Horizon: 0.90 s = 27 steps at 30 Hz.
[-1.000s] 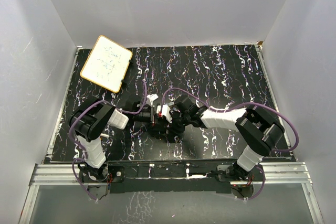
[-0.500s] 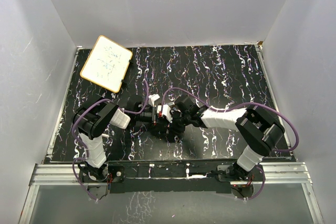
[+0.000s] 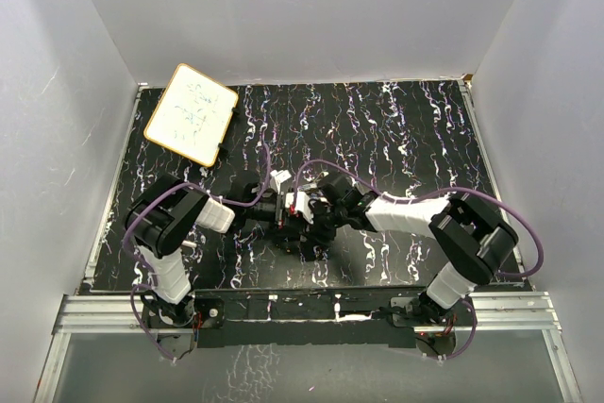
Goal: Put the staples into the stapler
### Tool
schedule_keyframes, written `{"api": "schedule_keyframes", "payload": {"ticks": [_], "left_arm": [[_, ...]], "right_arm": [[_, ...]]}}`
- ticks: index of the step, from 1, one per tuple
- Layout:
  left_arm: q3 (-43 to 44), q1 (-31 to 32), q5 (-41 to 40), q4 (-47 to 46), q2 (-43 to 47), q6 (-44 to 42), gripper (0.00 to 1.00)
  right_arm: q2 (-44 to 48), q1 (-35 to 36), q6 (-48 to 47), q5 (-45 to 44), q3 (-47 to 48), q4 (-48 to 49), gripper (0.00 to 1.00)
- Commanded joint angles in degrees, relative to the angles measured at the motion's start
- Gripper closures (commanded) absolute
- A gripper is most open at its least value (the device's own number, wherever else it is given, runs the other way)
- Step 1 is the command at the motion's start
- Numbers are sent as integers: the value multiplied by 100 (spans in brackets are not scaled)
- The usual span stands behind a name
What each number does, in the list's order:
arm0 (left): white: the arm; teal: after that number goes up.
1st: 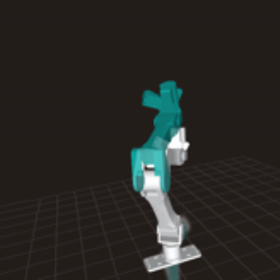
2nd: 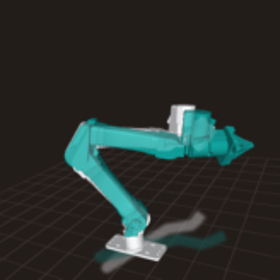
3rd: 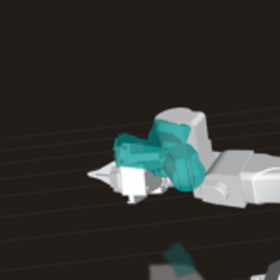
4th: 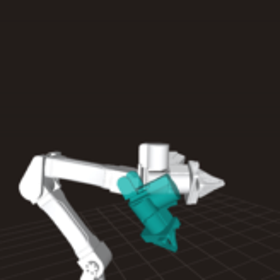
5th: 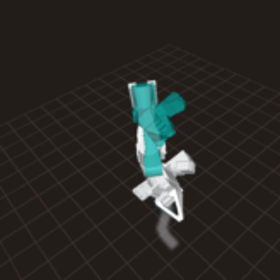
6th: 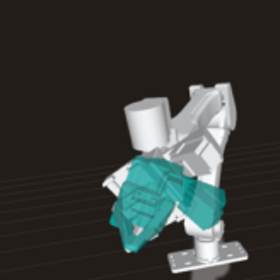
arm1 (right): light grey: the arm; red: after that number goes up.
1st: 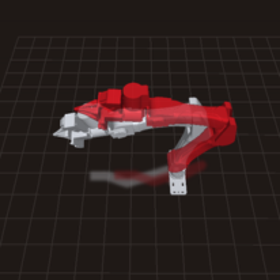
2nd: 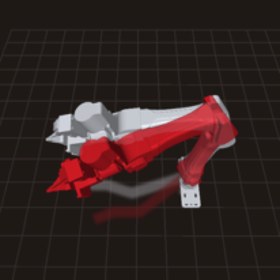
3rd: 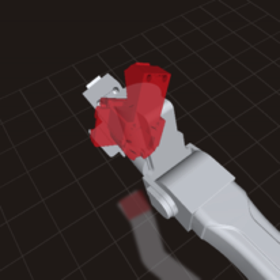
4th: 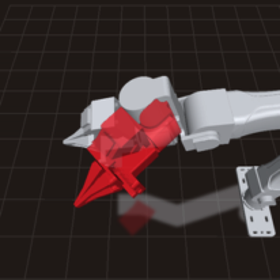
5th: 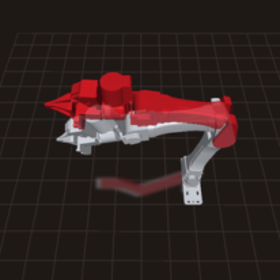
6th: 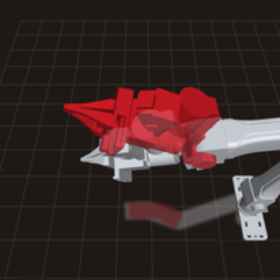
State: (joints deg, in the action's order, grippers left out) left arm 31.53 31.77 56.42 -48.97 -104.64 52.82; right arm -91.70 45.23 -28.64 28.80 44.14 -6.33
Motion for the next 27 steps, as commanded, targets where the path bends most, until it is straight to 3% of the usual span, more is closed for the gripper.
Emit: {"api": "schedule_keyframes", "payload": {"ticks": [1, 14, 21, 27], "left_arm": [[51, 221, 164, 813, 523, -914, 10], [46, 129, -32, 1714, 1020, -1735, 4], [55, 13, -119, 2001, 1161, -2026, 3], [53, -59, -159, 2138, 1306, -2165, 3]], "right_arm": [[336, -176, -426, -90, -87, 1, 52], [1025, -308, -909, -334, -507, -423, 34], [818, -319, -1111, -256, -491, -482, 35], [643, -315, -1128, -191, -449, -445, 42]]}}
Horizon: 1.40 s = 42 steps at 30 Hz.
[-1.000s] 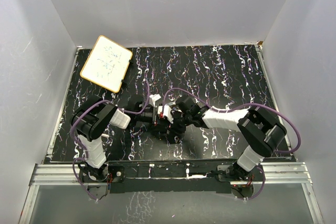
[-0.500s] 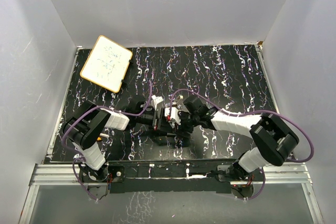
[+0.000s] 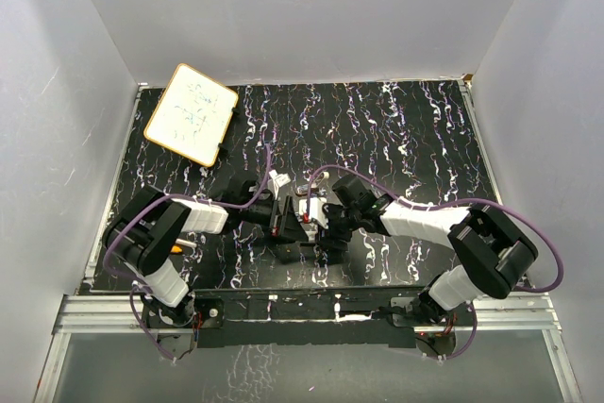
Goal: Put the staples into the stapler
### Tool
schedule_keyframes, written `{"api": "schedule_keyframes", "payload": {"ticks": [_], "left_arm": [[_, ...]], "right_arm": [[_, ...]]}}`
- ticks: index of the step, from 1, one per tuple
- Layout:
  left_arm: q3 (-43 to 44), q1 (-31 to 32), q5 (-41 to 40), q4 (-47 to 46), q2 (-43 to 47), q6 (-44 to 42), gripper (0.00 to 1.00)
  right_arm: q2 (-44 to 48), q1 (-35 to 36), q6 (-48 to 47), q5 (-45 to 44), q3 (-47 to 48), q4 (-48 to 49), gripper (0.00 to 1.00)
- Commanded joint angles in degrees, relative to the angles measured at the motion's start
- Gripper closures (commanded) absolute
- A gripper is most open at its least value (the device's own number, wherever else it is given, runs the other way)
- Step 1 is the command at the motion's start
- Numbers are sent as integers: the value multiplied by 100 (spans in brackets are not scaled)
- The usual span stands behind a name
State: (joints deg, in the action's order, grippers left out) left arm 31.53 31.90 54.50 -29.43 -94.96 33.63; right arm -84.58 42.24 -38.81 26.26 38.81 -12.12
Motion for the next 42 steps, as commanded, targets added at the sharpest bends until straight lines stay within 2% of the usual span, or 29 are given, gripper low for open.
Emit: {"api": "schedule_keyframes", "payload": {"ticks": [1, 5, 11, 18, 25, 28, 37, 42], "left_arm": [[65, -82, 27, 221, 357, -286, 3], [131, -132, 50, 392, 465, -583, 3], [226, -135, 87, 805, 724, -1557, 3], [346, -136, 107, 1675, 1153, -3659, 6], [210, -59, 738, 2022, 1151, -5394, 10], [323, 82, 639, 2151, 1015, -6088, 10], [569, 576, 208, 1576, 622, -6479, 12], [545, 854, -224, 978, 490, -6272, 12]], "right_arm": [[-83, -18, -124, 63, 79, 139, 43], [-111, -19, -137, 76, 33, 165, 50], [-103, -16, -177, 98, -19, 184, 61], [-1, -151, -441, 256, -107, 52, 69], [379, -458, -954, 416, -272, -416, 69], [543, -456, -1041, 374, -325, -606, 69], [1064, -468, -1225, 231, -441, -1135, 70], [1365, -468, -1320, 70, -677, -1187, 69]]}}
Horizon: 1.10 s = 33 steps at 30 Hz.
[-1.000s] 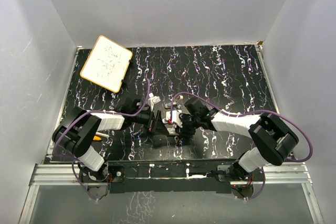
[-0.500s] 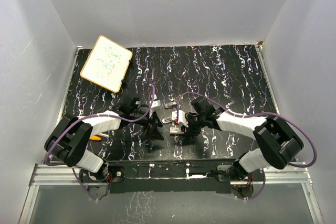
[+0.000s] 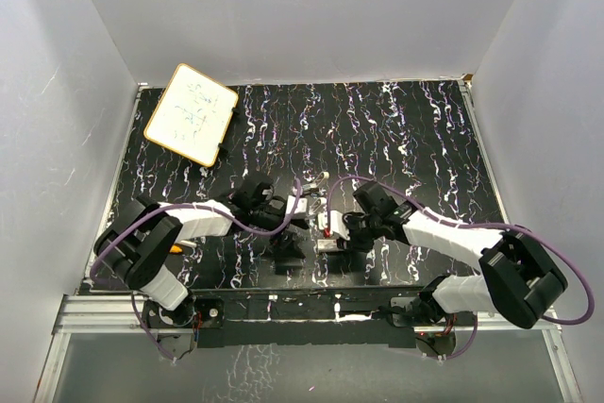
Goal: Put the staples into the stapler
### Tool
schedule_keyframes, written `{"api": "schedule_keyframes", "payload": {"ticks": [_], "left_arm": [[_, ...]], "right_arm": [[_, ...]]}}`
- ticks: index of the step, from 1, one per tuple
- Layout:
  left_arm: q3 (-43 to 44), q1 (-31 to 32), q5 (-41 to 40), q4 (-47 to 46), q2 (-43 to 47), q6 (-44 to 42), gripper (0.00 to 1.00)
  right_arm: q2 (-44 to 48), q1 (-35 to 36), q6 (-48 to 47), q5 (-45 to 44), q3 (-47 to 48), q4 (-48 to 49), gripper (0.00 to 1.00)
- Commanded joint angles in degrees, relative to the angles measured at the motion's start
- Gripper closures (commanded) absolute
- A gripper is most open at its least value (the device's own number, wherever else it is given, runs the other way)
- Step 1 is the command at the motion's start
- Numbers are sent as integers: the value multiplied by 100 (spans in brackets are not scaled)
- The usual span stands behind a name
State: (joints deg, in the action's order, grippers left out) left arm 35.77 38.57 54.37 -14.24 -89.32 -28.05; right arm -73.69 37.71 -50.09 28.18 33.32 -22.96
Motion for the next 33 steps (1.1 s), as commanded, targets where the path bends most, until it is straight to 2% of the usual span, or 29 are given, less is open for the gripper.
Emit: {"api": "schedule_keyframes", "payload": {"ticks": [1, 9, 19, 26, 33], "left_arm": [[137, 240, -291, -611, -108, -63, 12], [77, 676, -800, -1502, -556, 183, 12], [-249, 1004, -1359, -2838, -1016, 583, 24], [-330, 1133, -1411, -3017, -1222, 582, 38], [-260, 1133, -997, -2699, -1276, 397, 51]], "right_arm": [[303, -18, -208, -147, -171, -99, 70], [189, -89, -353, -60, -231, -69, 67], [162, -153, -225, -10, -265, 71, 64], [201, -172, -233, -48, -282, 74, 64], [301, -221, -270, -149, -316, 70, 63]]}}
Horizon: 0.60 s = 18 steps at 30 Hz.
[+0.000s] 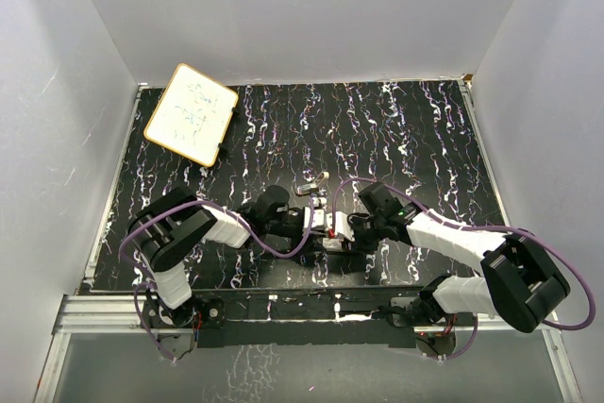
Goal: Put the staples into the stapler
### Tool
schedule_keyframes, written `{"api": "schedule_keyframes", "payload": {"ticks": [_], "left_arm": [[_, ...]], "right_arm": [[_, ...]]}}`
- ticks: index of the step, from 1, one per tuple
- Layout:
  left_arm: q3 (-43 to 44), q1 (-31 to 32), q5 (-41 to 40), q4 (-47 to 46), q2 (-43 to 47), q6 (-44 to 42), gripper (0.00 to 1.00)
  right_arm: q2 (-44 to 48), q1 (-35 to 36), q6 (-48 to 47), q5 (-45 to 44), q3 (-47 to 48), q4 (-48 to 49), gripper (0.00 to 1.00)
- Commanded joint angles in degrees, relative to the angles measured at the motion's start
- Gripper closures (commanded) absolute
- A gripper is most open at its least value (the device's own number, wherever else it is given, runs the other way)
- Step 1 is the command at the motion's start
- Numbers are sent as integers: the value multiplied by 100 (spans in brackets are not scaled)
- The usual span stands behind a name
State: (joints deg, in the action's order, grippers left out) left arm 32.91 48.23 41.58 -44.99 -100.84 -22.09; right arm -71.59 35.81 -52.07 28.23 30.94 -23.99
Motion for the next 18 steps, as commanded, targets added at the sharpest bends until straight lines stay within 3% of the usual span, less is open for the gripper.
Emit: {"api": "schedule_keyframes", "payload": {"ticks": [1, 9, 18], "left_arm": [[23, 168, 334, 411, -125, -218, 53], [81, 163, 496, 780, -97, -504, 63], [-6, 165, 319, 1061, 107, -597, 68]], "right_arm": [[98, -32, -86, -183, -83, 174, 63], [238, -172, -236, -363, -172, 170, 63], [202, -275, -505, -442, -105, -5, 62]]}}
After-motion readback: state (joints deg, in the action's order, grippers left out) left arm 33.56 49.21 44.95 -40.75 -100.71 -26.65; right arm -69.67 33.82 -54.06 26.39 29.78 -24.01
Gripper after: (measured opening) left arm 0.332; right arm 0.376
